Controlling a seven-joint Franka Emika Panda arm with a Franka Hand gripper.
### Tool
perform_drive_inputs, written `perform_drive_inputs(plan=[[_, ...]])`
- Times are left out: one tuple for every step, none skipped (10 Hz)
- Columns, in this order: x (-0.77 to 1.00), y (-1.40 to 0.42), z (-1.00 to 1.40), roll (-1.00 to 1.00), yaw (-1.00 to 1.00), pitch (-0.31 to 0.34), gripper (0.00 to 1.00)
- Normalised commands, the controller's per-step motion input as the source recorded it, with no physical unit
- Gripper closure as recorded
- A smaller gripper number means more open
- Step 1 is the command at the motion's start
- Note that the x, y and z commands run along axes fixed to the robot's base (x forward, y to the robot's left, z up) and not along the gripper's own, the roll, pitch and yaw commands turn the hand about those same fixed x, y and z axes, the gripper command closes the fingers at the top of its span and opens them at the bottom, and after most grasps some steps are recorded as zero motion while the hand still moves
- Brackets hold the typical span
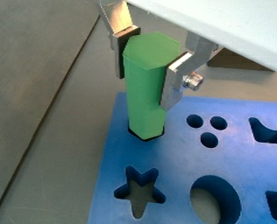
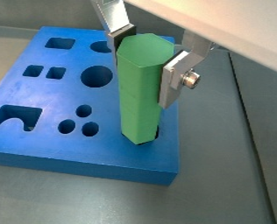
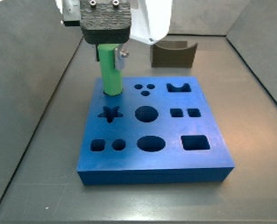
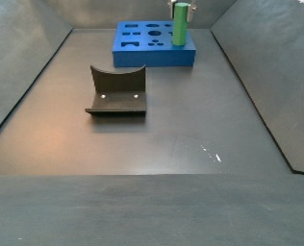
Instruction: Insert the hexagon object.
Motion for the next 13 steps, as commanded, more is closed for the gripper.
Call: perform_drive_inputs(plan=[[0.00,0.00,-0.33,0.00,0.28,-0.064,1.00],[0.00,0.00,-0.37,0.00,0.26,-0.054,1.00],[0.00,0.00,-0.45,0.00,0.21,-0.069,1.00],[0.02,0.00,-0.43,0.00,0.15,-0.064,1.00],[0.01,0.00,-0.36,0.00,0.06,-0.060,1.00],[0.00,0.00,-0.25,-0.03,0.00,-0.046,1.00],[0.00,0.00,-0.21,-0.03,0.00,-0.043,1.00],[0.00,0.00,-0.21,-0.03,0.00,-0.043,1.00],[0.00,0.00,-0.24,-0.01,0.00,-0.054,1.00],[0.00,0.00,-0.31,0.00,0.00,-0.063,1.00],[0.00,0.00,-0.25,-0.01,0.00,-0.077,1.00],[0.00,0.00,0.00,-0.01,0.00,0.000,1.00],[0.00,0.00,0.00,0.01,0.00,0.000,1.00]])
